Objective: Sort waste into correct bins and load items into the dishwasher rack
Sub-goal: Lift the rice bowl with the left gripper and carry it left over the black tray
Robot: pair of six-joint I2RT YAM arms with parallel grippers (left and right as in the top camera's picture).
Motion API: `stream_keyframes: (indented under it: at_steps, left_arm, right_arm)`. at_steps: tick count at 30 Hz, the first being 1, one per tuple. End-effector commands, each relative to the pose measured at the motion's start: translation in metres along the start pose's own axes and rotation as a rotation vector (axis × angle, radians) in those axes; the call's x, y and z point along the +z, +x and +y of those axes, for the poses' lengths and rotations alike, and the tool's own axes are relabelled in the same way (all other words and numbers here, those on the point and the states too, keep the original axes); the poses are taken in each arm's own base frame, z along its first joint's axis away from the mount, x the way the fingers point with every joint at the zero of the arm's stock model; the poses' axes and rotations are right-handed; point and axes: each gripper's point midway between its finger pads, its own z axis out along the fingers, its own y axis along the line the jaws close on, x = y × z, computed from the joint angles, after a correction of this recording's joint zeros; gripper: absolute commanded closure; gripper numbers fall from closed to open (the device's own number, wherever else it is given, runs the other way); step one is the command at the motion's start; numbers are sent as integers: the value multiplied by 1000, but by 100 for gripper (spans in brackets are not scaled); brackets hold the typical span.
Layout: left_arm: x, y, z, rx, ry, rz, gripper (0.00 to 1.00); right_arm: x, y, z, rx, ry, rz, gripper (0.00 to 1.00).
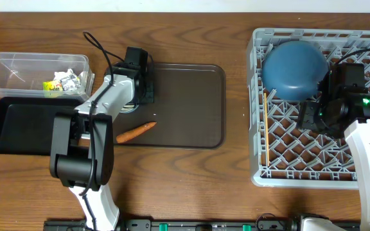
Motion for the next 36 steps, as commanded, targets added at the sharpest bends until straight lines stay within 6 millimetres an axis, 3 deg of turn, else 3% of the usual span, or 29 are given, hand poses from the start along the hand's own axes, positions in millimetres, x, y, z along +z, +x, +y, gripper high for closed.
stream_keyframes:
  at_steps: [1, 21, 30, 36]
  left_arm:
    - [-2, 7, -2, -5, 15, 24, 94]
    - [-72, 32, 20, -18, -31, 71, 94]
    - [-103, 35, 60, -115, -14, 54, 94]
    - [-116, 31, 99, -241, -1, 13, 94]
  right_arm:
    - [2, 1, -5, 2, 8, 6, 36]
    - [2, 1, -5, 2, 8, 6, 37]
    - [2, 1, -5, 2, 8, 6, 37]
    - [2, 1, -5, 2, 8, 7, 37]
